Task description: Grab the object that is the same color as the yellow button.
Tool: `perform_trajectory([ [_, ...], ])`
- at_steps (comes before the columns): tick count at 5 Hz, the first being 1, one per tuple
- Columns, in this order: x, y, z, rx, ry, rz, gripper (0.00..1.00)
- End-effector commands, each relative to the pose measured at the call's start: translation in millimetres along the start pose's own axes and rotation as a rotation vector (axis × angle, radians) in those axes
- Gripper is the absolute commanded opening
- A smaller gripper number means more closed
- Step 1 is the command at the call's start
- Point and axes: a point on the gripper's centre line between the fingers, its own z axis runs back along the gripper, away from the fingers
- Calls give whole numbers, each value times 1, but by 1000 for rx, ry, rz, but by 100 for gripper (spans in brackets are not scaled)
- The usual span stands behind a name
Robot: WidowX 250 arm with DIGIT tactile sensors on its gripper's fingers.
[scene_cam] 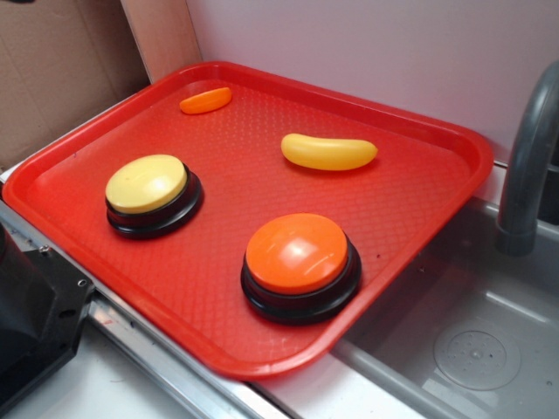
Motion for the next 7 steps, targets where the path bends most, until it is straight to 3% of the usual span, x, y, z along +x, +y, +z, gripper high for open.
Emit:
perform_trajectory([
  [1,0,0,0,0,0,0,100],
  [2,49,0,-8,86,-20,-259,100],
  [3,96,-2,-30,187,19,-524,100],
  [5,177,-47,-103,292,164,-1052,100],
  [6,176,-69,-141,268,186,-1309,100],
  [7,156,-81,-162,178,213,-1410,100],
])
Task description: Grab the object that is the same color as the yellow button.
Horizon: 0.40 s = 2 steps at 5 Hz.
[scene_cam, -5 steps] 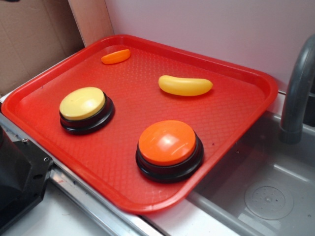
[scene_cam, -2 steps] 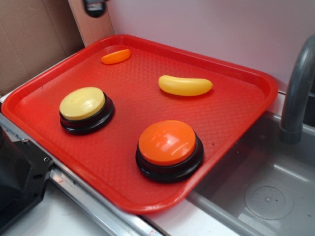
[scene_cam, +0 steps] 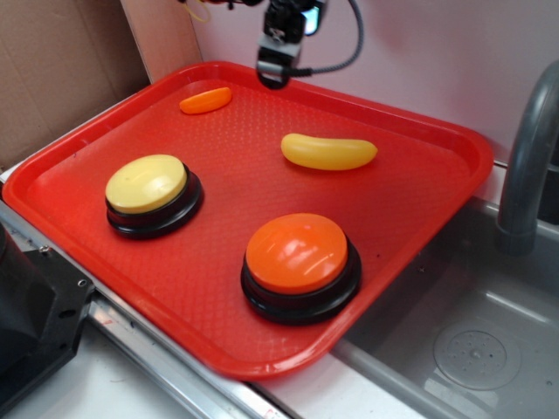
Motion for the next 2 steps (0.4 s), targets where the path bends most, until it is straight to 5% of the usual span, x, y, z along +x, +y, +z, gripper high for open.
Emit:
perform_trajectory([
  [1,25,-45,-15,-33,-27,-124,100],
  [2,25,-38,-37,-17,31,-34,100],
])
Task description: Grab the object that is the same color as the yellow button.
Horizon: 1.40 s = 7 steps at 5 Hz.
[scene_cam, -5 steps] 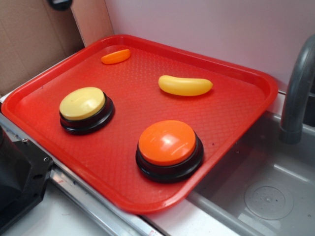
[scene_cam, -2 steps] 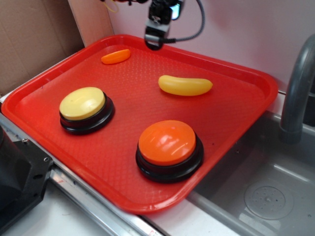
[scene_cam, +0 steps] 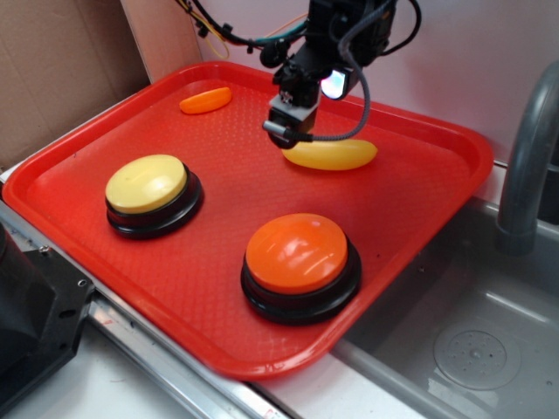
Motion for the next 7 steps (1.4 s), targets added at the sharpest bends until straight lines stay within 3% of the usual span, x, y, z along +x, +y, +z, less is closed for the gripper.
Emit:
perform_trajectory([
  [1,11,11,-30,64,60,169,100],
  [2,14,11,-45,11,39,174,100],
  [3,17,-2,-54,-101,-8,128,87],
  [4,11,-6,-44,-77,-40,120,0],
  [5,1,-3,-27,-63,-127,178,0],
  [6,-18,-2,7,-33,-92,439,0],
  [7,-32,-11,37,-48,0,685,0],
])
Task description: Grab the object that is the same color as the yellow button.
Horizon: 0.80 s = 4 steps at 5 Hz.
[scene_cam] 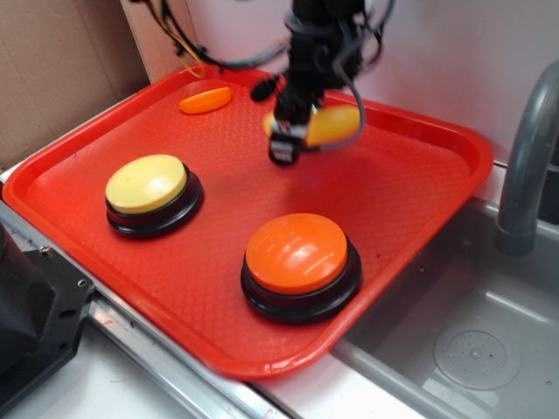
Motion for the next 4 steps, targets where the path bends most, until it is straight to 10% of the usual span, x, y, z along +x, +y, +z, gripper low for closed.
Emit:
perform_trajectory([
  [1,-16,-34,80,46,81,503,0],
  [4,-19,-47,119,64,40,634,0],
])
